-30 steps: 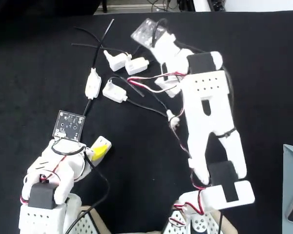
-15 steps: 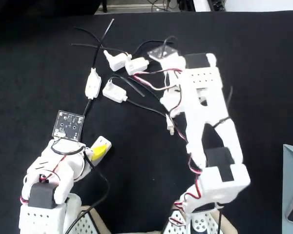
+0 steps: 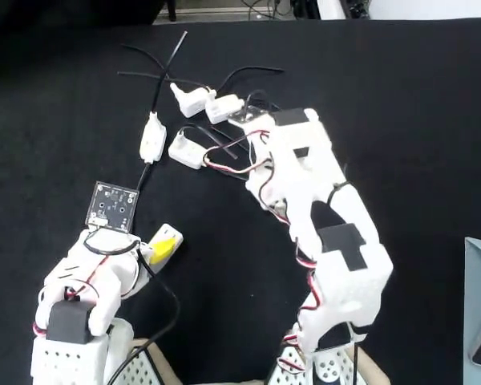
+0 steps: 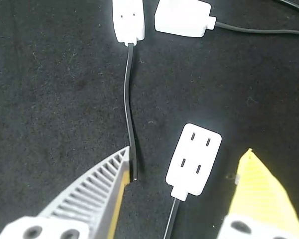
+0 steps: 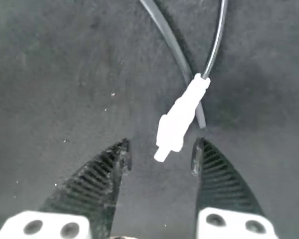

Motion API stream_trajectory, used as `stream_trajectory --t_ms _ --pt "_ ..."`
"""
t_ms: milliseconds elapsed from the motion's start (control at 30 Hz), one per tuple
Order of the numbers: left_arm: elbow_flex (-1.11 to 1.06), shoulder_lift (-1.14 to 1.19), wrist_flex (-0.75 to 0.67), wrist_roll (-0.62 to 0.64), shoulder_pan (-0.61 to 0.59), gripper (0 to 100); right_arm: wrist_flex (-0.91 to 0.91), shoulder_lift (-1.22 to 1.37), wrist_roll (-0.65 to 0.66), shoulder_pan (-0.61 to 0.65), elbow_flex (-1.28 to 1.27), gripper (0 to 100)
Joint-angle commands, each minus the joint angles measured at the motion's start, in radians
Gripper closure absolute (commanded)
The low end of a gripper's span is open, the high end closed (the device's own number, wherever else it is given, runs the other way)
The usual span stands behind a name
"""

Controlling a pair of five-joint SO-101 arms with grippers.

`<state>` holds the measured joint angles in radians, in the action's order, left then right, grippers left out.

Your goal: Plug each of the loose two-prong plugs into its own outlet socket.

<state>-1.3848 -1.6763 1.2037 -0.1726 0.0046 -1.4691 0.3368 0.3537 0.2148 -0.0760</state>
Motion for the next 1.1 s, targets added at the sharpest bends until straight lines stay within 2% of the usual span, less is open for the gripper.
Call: stream_trajectory --t_ms 0,100,233,433,800,1067 --pt "0.002 -0.008 -0.015 -0.003 -0.005 67 0.048 0.035 -0.012 0.012 -0.013 80.1" --pt "0.002 -0.008 -0.015 -0.003 -0.005 67 0.057 0.068 -0.008 0.011 -0.012 84.3" --pt "0.002 -0.008 -0.015 -0.003 -0.005 67 0.066 0.076 -0.002 0.014 0.007 99.1" --pt "0.002 -0.008 -0.015 -0.005 -0.005 67 0.055 0.008 -0.002 0.006 0.004 98.6" --pt "0.002 -0.008 -0.015 0.003 -0.005 67 0.003 -0.645 0.041 0.014 -0.285 98.7" --pt "0.002 -0.008 -0.040 0.005 -0.005 67 0.143 -1.104 0.037 0.077 -0.611 98.7"
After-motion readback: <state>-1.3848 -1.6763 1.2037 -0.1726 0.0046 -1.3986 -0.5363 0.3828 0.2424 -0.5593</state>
